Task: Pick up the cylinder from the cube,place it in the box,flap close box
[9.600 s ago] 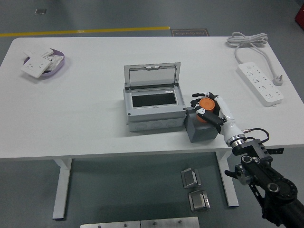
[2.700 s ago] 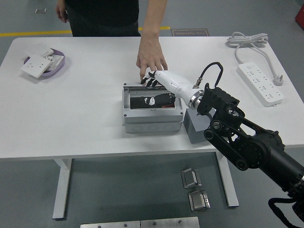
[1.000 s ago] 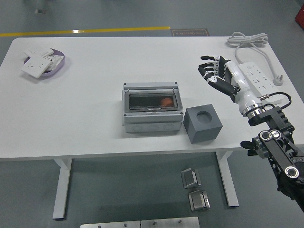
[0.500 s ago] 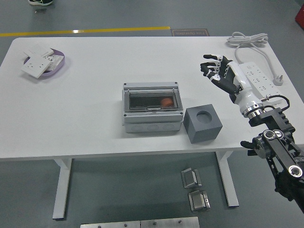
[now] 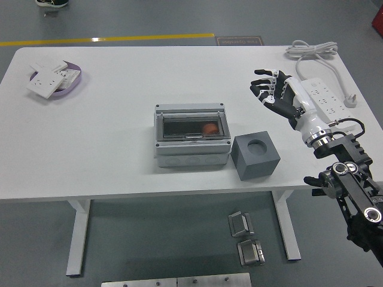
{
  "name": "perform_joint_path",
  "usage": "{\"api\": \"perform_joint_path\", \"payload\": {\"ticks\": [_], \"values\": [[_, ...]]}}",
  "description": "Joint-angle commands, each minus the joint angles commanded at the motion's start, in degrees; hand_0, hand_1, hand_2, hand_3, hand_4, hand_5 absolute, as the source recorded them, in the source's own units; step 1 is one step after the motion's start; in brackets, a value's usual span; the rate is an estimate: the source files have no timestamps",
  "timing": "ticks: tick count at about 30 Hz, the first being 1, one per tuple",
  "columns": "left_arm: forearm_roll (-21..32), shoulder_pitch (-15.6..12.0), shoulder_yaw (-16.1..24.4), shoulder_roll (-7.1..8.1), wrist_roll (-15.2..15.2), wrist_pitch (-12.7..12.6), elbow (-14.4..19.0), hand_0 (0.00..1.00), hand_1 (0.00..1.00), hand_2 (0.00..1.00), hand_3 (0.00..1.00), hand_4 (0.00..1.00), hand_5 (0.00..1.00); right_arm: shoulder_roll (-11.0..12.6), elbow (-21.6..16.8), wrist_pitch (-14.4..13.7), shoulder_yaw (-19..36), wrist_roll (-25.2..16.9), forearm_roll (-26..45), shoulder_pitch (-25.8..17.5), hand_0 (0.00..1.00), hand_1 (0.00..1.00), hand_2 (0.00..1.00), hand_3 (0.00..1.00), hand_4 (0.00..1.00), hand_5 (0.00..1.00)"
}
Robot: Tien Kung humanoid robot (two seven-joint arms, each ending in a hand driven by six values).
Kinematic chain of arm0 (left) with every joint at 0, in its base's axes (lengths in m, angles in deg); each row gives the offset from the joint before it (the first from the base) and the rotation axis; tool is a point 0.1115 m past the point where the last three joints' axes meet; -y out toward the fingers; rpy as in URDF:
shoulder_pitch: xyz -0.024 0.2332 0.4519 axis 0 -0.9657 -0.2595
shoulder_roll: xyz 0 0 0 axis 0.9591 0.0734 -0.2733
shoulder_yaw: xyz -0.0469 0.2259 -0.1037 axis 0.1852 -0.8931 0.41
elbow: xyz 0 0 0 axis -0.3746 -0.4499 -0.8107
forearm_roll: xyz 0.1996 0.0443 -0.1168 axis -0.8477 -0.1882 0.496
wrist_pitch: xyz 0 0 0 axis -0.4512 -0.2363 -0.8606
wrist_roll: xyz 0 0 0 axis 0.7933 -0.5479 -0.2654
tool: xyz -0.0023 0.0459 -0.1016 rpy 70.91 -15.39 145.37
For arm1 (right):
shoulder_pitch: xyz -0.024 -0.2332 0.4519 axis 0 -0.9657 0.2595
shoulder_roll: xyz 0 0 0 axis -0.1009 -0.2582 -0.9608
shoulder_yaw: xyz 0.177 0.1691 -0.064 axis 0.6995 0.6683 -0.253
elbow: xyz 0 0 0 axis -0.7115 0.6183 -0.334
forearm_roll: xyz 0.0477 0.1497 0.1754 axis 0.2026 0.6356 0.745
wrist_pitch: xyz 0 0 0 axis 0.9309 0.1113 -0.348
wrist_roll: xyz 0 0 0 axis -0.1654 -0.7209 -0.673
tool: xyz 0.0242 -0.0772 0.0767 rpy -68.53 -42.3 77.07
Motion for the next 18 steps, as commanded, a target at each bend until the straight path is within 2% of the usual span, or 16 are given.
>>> {"api": "perform_joint_path", "payload": {"ticks": [18], "values": [[-0.06, 0.35, -0.76, 0.2, -0.18, -0.05, 0.0, 0.613, 0.639, 0.63, 0.658, 0.695, 0.221, 0.59, -0.03, 0.83, 1.19, 0.27, -0.26, -0.2, 0.637, 0.641, 0.615, 0.68, 0.848, 0.302]]}}
